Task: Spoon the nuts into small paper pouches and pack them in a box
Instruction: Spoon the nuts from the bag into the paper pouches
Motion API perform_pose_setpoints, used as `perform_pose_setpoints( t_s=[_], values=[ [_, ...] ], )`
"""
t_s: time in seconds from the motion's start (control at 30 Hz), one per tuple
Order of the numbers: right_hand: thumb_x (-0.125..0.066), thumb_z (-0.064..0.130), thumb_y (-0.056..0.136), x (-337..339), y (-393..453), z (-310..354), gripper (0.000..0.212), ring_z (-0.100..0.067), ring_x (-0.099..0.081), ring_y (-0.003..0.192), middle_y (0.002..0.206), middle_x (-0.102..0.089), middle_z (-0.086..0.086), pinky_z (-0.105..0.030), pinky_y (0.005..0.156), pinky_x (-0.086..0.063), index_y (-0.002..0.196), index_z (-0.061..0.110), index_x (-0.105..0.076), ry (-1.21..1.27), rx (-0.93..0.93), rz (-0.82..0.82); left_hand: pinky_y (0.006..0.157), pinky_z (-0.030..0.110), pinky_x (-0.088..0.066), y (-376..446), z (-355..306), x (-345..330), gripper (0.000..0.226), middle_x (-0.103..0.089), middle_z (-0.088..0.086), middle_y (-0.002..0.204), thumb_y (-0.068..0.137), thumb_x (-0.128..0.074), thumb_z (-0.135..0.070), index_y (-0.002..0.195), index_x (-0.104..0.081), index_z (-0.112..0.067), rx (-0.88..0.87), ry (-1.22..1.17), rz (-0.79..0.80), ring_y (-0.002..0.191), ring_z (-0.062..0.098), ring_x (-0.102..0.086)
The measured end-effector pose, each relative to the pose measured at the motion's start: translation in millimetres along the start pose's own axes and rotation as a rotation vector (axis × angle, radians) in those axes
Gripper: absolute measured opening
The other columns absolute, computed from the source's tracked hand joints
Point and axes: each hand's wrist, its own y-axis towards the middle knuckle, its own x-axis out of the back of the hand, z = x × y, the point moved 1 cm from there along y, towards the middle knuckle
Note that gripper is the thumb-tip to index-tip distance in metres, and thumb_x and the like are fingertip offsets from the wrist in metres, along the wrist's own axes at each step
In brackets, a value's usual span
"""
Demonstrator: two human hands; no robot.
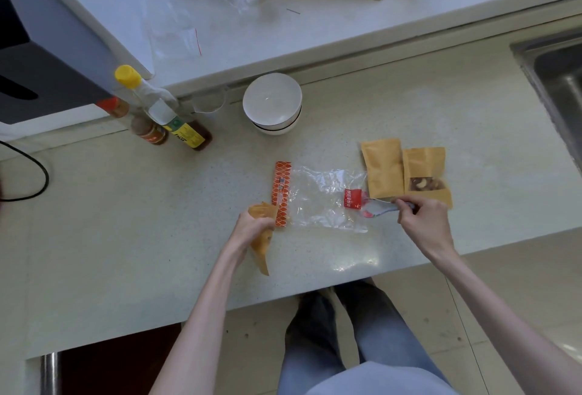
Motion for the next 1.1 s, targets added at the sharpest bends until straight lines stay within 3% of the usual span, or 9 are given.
perform_pose_setpoints(
  t_s=[0.13,0.27,0.43,0.63,0.77,0.83,0.9,0.97,1.1],
  values=[
    [-0.062,0.008,0.088,-22.9,3.7,13.3,0.016,-0.009,-0.058,0.049,0.051,-0.061,0.020,-0.016,0.048,-0.041,0.091,0.009,-0.078,0.033,0.022,0.146,0.040,0.024,-0.046,-4.0,0.6,-2.1,0.019,-0.062,0.008,0.072,0.072,-0.066,-0.002,0.089,-0.061,-0.008,0.039,-0.034,0.086,0.051,0.017,-0.057],
    [-0.060,0.007,0.088,-44.9,8.5,21.9,0.019,-0.007,-0.044,0.043,0.044,-0.058,0.021,-0.016,0.044,-0.033,0.094,0.011,-0.078,0.073,-0.008,0.247,0.040,0.025,-0.043,-7.9,0.3,-5.3,0.030,-0.057,0.008,0.069,0.061,-0.064,-0.007,0.091,-0.059,-0.009,0.043,-0.097,0.115,0.049,0.019,-0.052],
    [-0.048,-0.002,0.081,-64.1,8.1,34.5,0.041,-0.008,-0.047,0.046,0.046,-0.057,0.009,-0.015,0.044,-0.034,0.058,0.025,-0.068,0.075,-0.045,0.402,0.040,0.022,-0.038,-9.6,4.4,-13.1,0.027,-0.054,0.003,0.059,0.060,-0.061,-0.006,0.087,-0.058,-0.009,0.047,-0.194,0.154,0.043,0.017,-0.047],
    [-0.047,-0.003,0.080,-81.9,7.3,40.2,0.030,-0.017,-0.056,0.056,0.070,-0.071,-0.012,-0.028,0.051,-0.041,0.073,0.007,-0.074,0.054,0.011,0.400,0.042,0.022,-0.035,-5.5,8.6,-16.9,0.018,-0.047,0.003,0.058,0.066,-0.061,-0.001,0.075,-0.052,-0.014,0.018,-0.315,0.185,0.043,0.017,-0.041],
    [-0.046,-0.002,0.084,-83.0,8.2,35.1,0.030,-0.020,-0.064,0.065,0.076,-0.072,-0.013,-0.026,0.055,-0.048,0.074,0.008,-0.073,0.141,-0.019,0.341,0.040,0.023,-0.038,-1.6,9.2,-15.7,0.021,-0.051,0.004,0.061,0.066,-0.062,0.000,0.083,-0.054,-0.011,-0.035,-0.315,0.159,0.044,0.018,-0.045],
    [-0.046,0.000,0.084,-80.4,9.9,31.9,0.032,-0.015,-0.065,0.069,0.073,-0.073,-0.002,-0.027,0.058,-0.050,0.074,0.013,-0.073,0.185,-0.034,0.295,0.039,0.024,-0.039,1.0,8.4,-12.4,0.023,-0.052,0.003,0.060,0.066,-0.061,0.000,0.085,-0.055,-0.011,-0.053,-0.307,0.122,0.044,0.018,-0.046],
    [-0.044,0.000,0.083,-77.1,11.1,29.2,0.038,-0.004,-0.059,0.055,0.061,-0.067,0.013,-0.016,0.047,-0.042,0.070,0.022,-0.071,0.211,-0.052,0.283,0.038,0.024,-0.040,3.5,9.1,-8.6,0.022,-0.052,0.004,0.060,0.065,-0.061,-0.001,0.084,-0.055,-0.011,-0.056,-0.281,0.101,0.042,0.019,-0.046],
    [-0.042,-0.002,0.083,-75.7,14.1,24.9,0.036,-0.007,-0.046,0.046,0.053,-0.062,0.007,-0.019,0.044,-0.034,0.069,0.013,-0.072,0.246,-0.125,0.287,0.039,0.024,-0.041,5.5,10.3,-5.7,0.022,-0.052,0.007,0.062,0.067,-0.061,0.000,0.087,-0.056,-0.009,-0.056,-0.245,0.087,0.042,0.021,-0.046],
    [-0.048,0.000,0.084,-81.5,16.9,22.9,0.026,-0.011,-0.049,0.045,0.061,-0.067,-0.012,-0.020,0.045,-0.037,0.071,-0.003,-0.071,0.255,-0.175,0.407,0.038,0.022,-0.043,8.2,6.9,-11.3,0.036,-0.060,0.007,0.074,0.077,-0.060,0.010,0.110,-0.057,-0.005,-0.044,-0.143,0.091,0.044,0.014,-0.054]
  ],
)
